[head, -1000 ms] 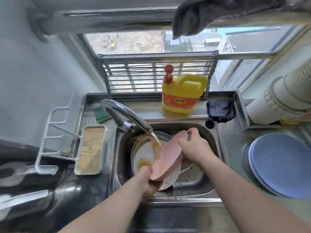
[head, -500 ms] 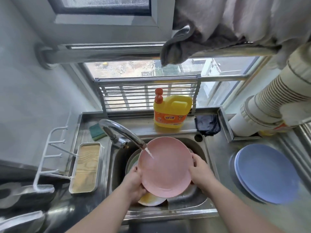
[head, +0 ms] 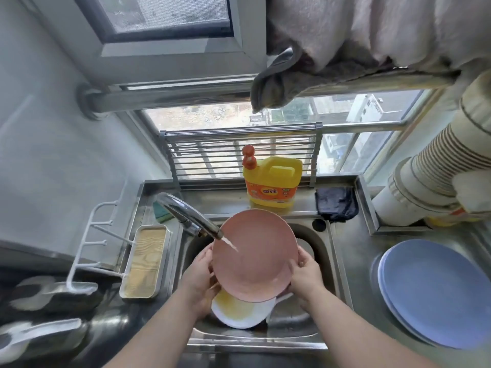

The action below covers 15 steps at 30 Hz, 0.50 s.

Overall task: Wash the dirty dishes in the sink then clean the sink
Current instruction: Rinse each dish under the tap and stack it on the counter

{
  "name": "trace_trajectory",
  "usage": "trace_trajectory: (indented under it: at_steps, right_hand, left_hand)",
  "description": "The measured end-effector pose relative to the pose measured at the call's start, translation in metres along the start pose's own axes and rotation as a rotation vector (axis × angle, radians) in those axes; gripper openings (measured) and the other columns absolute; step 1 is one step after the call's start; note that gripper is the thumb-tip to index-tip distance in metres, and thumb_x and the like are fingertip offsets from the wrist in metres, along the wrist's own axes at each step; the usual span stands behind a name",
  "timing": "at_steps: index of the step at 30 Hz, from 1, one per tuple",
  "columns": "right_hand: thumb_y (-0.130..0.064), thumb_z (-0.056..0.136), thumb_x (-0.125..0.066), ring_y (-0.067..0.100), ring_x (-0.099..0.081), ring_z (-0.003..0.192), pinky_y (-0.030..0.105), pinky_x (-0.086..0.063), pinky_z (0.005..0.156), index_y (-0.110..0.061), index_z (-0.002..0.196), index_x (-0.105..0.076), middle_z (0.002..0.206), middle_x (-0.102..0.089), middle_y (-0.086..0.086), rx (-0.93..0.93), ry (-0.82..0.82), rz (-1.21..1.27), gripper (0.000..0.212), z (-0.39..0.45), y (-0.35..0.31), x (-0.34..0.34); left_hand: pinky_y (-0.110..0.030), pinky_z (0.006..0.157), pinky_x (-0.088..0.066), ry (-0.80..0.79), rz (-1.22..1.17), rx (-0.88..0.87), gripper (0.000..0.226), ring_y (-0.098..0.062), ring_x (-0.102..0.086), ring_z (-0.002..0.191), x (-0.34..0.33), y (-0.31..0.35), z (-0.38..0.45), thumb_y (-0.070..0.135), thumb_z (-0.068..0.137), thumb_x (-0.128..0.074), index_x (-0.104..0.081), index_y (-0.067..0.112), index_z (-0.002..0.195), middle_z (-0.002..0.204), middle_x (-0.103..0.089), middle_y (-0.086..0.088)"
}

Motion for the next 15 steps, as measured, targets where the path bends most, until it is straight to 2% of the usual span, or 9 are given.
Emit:
trace_trajectory:
  at_steps: [2,4,7,9,12,15]
  right_hand:
    - [-0.01,0.103,-0.051,0.025,-0.074,0.074,0.043,-0.061,0.059,-0.041,0.117,-0.071,0.1,-0.08,-0.001,-0.106,-0.054,0.017,0.04,0.004,0.014,-0.017]
    - [-0.004,0.101,-0.046,0.025,-0.075,0.067,0.037,-0.06,0.055,-0.028,0.118,-0.071,0.092,-0.081,0.005,-0.257,-0.13,0.032,0.039,0.0,0.033,-0.038]
    - [0.004,0.1,-0.036,0.033,-0.076,0.08,0.039,-0.062,0.057,-0.009,0.113,-0.066,0.092,-0.078,0.015,-0.455,-0.224,0.023,0.035,-0.011,0.056,-0.059]
    - [0.005,0.1,-0.032,0.033,-0.074,0.066,0.031,-0.057,0.045,-0.001,0.109,-0.055,0.088,-0.073,0.021,-0.509,-0.253,-0.002,0.025,-0.017,0.062,-0.064]
    - [0.003,0.097,-0.029,0.028,-0.062,0.043,0.025,-0.048,0.033,0.004,0.117,-0.049,0.066,-0.067,0.02,-0.545,-0.277,0.09,0.029,-0.027,0.068,-0.08]
    - [0.003,0.093,-0.032,0.031,-0.06,0.04,0.026,-0.047,0.031,0.006,0.125,-0.048,0.071,-0.066,0.024,-0.563,-0.268,0.171,0.035,-0.04,0.073,-0.087]
  left_hand:
    - [-0.046,0.096,-0.056,0.055,0.017,-0.039,0.023,-0.029,-0.069,0.115,0.011,0.008,-0.004,0.043,0.105,-0.056,-0.076,0.047,0.113,0.117,-0.079,0.001]
    - [-0.05,0.101,-0.053,0.09,0.002,-0.051,0.023,-0.032,-0.068,0.117,0.02,0.009,-0.004,0.038,0.104,-0.06,-0.073,0.05,0.118,0.119,-0.078,0.0]
    - [-0.047,0.092,-0.056,0.105,-0.116,-0.091,0.062,-0.035,-0.066,0.116,0.03,0.004,-0.005,0.016,0.098,-0.064,-0.049,0.049,0.149,0.131,-0.07,-0.01]
    - [-0.047,0.096,-0.056,0.142,-0.188,-0.118,0.085,-0.037,-0.065,0.119,0.034,-0.005,-0.008,0.004,0.094,-0.066,-0.033,0.05,0.157,0.136,-0.066,-0.017]
    - [-0.051,0.095,-0.057,0.2,-0.176,-0.119,0.093,-0.04,-0.063,0.12,0.023,-0.03,-0.009,-0.007,0.09,-0.066,-0.03,0.049,0.156,0.14,-0.059,-0.015]
    - [-0.049,0.082,-0.061,0.25,-0.162,-0.081,0.094,-0.038,-0.064,0.111,0.005,-0.061,-0.008,-0.013,0.088,-0.054,-0.028,0.048,0.154,0.131,-0.059,-0.008]
Point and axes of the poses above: each hand's wrist, its own z-axis towards the middle knuckle, its own x-axis out of the back of the hand, y = z × x, the point moved 10 cm from there along z, towards the middle knuckle
